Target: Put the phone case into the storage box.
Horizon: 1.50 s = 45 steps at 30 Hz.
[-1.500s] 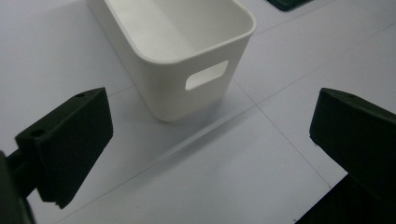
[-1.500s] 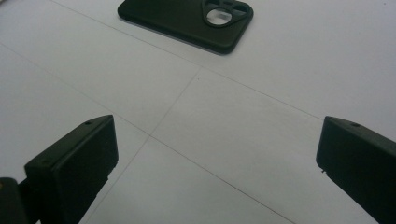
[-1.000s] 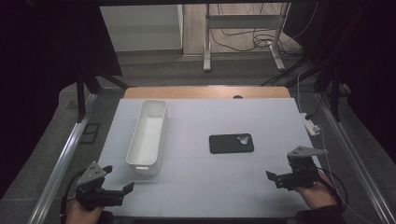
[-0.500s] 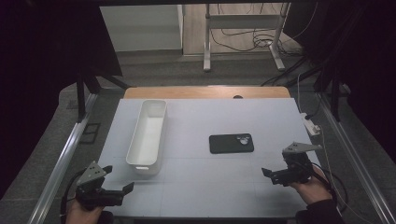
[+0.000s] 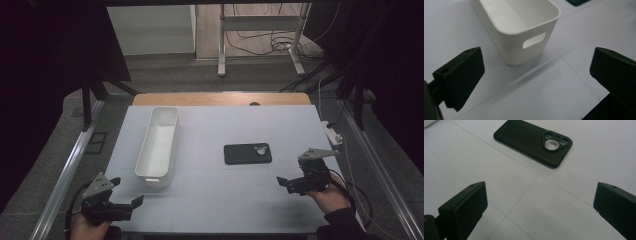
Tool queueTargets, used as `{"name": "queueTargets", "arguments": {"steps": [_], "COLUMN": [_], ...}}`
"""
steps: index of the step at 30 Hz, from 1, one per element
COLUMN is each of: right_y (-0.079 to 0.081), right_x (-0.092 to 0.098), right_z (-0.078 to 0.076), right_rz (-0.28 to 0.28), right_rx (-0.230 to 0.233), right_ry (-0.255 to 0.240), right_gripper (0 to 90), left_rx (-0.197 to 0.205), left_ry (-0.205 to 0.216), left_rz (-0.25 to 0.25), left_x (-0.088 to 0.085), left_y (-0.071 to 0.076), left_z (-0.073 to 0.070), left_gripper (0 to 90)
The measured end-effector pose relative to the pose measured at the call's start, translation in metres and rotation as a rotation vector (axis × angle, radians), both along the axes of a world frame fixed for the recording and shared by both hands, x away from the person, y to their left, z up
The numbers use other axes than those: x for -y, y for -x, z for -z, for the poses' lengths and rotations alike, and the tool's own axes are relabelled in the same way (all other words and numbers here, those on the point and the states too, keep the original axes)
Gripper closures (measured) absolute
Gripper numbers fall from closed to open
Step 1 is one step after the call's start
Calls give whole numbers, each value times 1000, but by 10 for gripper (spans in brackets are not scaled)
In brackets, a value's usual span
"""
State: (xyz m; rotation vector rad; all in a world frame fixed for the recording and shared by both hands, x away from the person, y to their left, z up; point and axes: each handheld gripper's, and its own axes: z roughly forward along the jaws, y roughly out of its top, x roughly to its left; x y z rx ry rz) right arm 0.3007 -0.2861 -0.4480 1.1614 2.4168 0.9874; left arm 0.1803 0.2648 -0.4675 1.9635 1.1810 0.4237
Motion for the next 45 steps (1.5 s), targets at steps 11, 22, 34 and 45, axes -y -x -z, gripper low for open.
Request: {"name": "queueTargets", "arguments": {"steps": [11, 22, 34, 45], "right_y": [-10, -21, -32, -46], "right_x": [-9, -21, -31, -41], "right_z": [-3, -1, -2, 1], "right_rz": [-14, -19, -16, -29], "right_rx": [-4, -32, -40, -46], "right_ry": [9, 12, 29, 55], "right_gripper": [0, 0, 0, 0], "left_rx": [-1, -1, 0, -2], "left_ry": [0, 1, 0, 2], "left_rz": [4, 6, 9, 10], "left_x": [0, 0, 0, 0], "left_y": [0, 0, -1, -1], "left_z": [0, 0, 0, 0], "left_gripper": [5, 5, 5, 5]}}
